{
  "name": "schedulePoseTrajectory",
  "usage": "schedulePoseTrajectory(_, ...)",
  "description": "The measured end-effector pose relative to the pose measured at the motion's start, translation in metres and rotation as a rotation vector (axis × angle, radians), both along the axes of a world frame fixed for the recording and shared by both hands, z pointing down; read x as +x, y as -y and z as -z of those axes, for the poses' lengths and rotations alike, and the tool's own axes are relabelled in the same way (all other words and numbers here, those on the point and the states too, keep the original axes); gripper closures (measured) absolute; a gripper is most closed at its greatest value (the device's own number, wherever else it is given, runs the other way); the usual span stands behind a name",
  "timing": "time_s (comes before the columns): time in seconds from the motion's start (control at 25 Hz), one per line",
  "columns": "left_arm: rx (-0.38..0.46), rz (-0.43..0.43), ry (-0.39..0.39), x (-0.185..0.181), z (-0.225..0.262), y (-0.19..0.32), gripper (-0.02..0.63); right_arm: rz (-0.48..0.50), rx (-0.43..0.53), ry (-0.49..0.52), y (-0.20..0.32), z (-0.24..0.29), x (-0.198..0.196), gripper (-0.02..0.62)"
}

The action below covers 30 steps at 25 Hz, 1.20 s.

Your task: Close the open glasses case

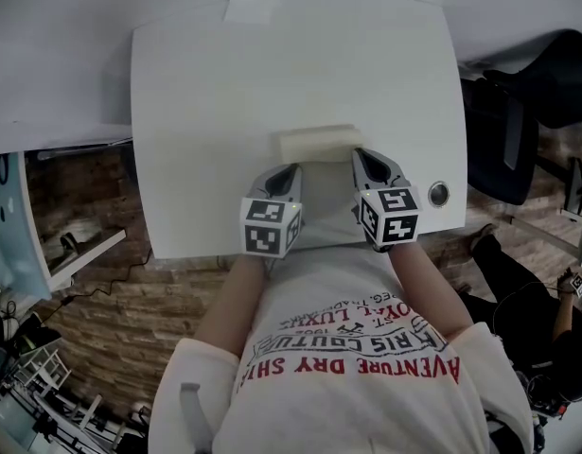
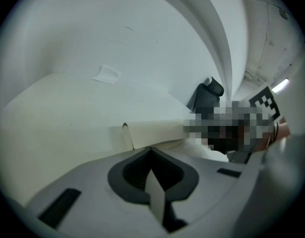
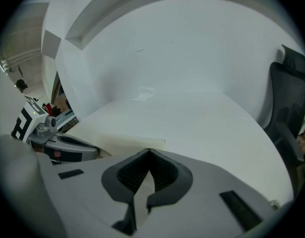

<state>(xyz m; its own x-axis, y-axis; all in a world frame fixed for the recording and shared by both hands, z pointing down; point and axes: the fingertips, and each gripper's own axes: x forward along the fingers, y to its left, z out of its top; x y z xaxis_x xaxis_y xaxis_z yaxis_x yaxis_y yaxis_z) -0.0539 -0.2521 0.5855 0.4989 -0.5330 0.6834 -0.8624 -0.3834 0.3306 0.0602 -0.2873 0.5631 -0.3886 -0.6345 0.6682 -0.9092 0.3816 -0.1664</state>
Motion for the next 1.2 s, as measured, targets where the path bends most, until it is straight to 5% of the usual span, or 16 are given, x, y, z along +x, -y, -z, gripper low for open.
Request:
schedulePoseTrajectory(0.2, 0.016, -0.091, 0.075, 0.007, -0.008, -0.007, 0.601, -0.013, -0.008, -0.003, 0.0, -0.008, 0.0, 0.583)
schedulePoseTrajectory(0.6, 0.031, -0.007, 0.006, -0.005, 0.012, 0.0, 0.601, -0.006, 0.033, 0.009, -0.001, 0.013, -0.004, 0.583)
schedulePoseTrajectory(1.2, 0.423, 0.057, -0.086, -0.013, 0.175, 0.045, 0.601, 0.068, 0.34, 0.134, 0.013, 0.159, -0.03, 0.583)
